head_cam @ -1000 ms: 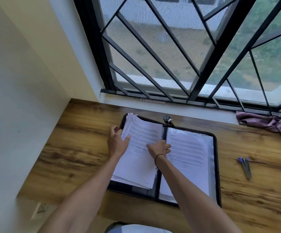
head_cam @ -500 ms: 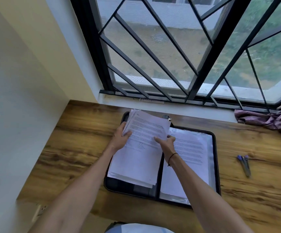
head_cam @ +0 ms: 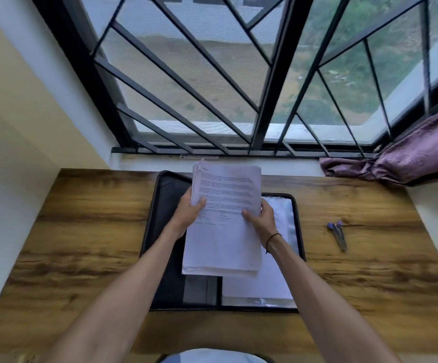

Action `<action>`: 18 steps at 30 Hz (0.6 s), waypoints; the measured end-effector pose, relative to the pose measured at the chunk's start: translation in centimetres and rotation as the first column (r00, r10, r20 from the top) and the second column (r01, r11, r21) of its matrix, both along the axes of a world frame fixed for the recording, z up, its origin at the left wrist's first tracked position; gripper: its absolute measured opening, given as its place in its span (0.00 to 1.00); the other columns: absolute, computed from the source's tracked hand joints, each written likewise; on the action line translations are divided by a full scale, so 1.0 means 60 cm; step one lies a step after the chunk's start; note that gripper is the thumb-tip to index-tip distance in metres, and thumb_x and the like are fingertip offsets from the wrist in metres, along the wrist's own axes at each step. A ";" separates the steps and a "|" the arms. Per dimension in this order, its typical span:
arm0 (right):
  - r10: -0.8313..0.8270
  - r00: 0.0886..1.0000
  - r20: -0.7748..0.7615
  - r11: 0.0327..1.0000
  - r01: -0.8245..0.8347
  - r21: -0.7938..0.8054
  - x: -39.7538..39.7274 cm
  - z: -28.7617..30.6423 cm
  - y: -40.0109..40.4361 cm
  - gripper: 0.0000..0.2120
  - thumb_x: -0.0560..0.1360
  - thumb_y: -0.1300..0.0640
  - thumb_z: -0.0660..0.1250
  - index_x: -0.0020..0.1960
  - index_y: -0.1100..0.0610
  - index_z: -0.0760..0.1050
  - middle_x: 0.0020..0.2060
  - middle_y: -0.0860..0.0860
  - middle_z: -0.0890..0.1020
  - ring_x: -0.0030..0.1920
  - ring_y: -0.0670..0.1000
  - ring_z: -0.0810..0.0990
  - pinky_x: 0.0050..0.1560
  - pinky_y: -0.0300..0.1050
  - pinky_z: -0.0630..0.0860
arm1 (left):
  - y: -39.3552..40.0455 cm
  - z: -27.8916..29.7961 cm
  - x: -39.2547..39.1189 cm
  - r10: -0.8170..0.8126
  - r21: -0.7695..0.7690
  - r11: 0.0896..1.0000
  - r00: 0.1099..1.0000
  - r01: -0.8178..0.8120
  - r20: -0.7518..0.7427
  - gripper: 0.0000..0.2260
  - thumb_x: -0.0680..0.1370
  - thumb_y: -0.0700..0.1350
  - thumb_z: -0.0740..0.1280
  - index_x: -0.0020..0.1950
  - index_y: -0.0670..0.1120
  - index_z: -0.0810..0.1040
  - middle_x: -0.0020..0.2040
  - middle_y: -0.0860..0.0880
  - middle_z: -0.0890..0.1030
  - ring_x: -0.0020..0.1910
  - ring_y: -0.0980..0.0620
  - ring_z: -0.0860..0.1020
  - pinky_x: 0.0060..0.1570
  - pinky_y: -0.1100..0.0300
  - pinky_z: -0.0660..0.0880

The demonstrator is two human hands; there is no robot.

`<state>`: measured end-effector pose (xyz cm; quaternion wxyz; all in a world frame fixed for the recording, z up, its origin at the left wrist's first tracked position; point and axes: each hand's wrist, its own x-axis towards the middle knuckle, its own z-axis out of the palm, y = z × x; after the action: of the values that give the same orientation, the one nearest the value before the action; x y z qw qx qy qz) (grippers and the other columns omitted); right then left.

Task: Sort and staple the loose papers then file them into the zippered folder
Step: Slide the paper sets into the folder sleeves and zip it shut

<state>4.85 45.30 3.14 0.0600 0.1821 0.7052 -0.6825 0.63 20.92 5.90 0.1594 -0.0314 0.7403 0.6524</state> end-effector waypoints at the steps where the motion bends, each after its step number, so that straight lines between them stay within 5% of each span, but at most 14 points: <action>1: -0.020 1.000 -0.001 1.000 0.020 -0.001 0.004 0.001 0.016 0.21 0.71 0.59 0.78 0.62 0.56 0.77 0.55 0.53 0.86 0.54 0.55 0.86 0.48 0.49 0.84 | 0.018 0.003 0.000 -0.019 0.017 1.000 1.000 0.019 0.005 0.16 0.84 0.42 0.66 0.72 0.52 0.72 0.62 0.56 0.82 0.58 0.61 0.81 0.53 0.67 0.78; 9: 0.025 1.000 0.008 0.998 -0.026 0.058 0.036 0.014 0.121 0.30 0.73 0.52 0.74 0.71 0.58 0.67 0.64 0.56 0.80 0.63 0.54 0.81 0.60 0.53 0.81 | 0.145 -0.010 -0.001 -0.096 0.107 0.990 0.991 0.086 0.093 0.20 0.82 0.40 0.70 0.73 0.47 0.73 0.64 0.49 0.83 0.62 0.49 0.82 0.61 0.54 0.80; 15: -0.116 0.990 0.079 0.949 0.087 0.303 0.060 0.003 0.217 0.19 0.77 0.63 0.68 0.66 0.56 0.68 0.60 0.56 0.79 0.61 0.58 0.79 0.63 0.60 0.78 | 0.260 -0.026 0.012 -0.221 0.185 0.965 0.958 0.188 0.183 0.20 0.84 0.40 0.66 0.75 0.50 0.69 0.64 0.53 0.81 0.61 0.52 0.82 0.48 0.64 0.81; 18: -0.155 0.980 0.122 0.932 0.104 0.348 0.082 0.008 0.276 0.18 0.77 0.64 0.67 0.65 0.59 0.67 0.58 0.57 0.79 0.59 0.59 0.80 0.59 0.57 0.79 | 0.327 -0.033 0.018 -0.313 0.196 0.942 0.922 0.271 0.227 0.20 0.85 0.42 0.64 0.76 0.53 0.66 0.68 0.50 0.79 0.63 0.52 0.80 0.56 0.57 0.81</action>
<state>9.79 61.87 3.62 0.0344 0.2861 0.7923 -0.5378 1.70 40.55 3.93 0.3508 0.0090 0.6549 0.6693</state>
